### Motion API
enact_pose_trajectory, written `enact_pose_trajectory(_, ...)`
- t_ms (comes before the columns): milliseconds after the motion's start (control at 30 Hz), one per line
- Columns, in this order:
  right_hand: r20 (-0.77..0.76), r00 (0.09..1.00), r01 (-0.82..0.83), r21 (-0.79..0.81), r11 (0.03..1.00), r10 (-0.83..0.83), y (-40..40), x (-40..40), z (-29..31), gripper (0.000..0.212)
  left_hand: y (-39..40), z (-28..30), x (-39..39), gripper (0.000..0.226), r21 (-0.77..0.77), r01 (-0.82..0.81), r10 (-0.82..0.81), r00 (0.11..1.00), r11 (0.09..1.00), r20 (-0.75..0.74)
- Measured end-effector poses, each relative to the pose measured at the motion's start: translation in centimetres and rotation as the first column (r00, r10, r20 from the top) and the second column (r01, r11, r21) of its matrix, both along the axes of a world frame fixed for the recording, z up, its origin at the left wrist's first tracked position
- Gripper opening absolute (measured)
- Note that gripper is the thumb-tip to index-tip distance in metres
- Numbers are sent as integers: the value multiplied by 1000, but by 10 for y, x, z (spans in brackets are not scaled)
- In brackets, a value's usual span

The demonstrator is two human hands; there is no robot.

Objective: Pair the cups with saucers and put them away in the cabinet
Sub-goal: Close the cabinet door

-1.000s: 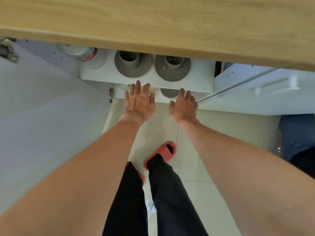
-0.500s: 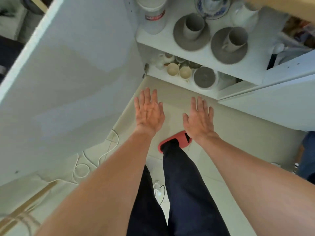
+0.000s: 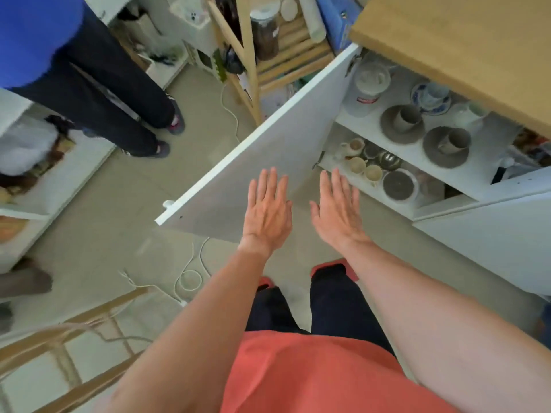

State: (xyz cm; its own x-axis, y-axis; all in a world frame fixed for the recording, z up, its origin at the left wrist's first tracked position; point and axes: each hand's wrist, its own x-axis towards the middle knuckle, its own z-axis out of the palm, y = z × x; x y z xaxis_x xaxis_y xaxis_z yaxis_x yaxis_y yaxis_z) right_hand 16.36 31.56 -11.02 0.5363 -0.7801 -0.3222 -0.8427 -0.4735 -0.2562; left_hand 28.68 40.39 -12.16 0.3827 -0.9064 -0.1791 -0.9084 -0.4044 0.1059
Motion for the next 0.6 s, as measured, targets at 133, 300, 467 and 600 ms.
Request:
enact_pose_trajectory(133,11,1000,-5,-54,999,5,28,21,30,70,33,25,30,58,-90,-42,49,997,995,67)
enact_pose_trajectory(300,17,996,-90,-59,994,91,73,39,36,72,74,27,71,60,-103,-174,180,982,979,54)
enact_pose_trajectory(467,45,990,-132,-23,991,133,106,45,29,70,92,22,90,65,4,-315,315,949,949,-17)
enact_pose_trajectory(600,34,995,-93,8,996,93,119,29,20,70,90,19,88,66,-19,-295,296,955,955,23)
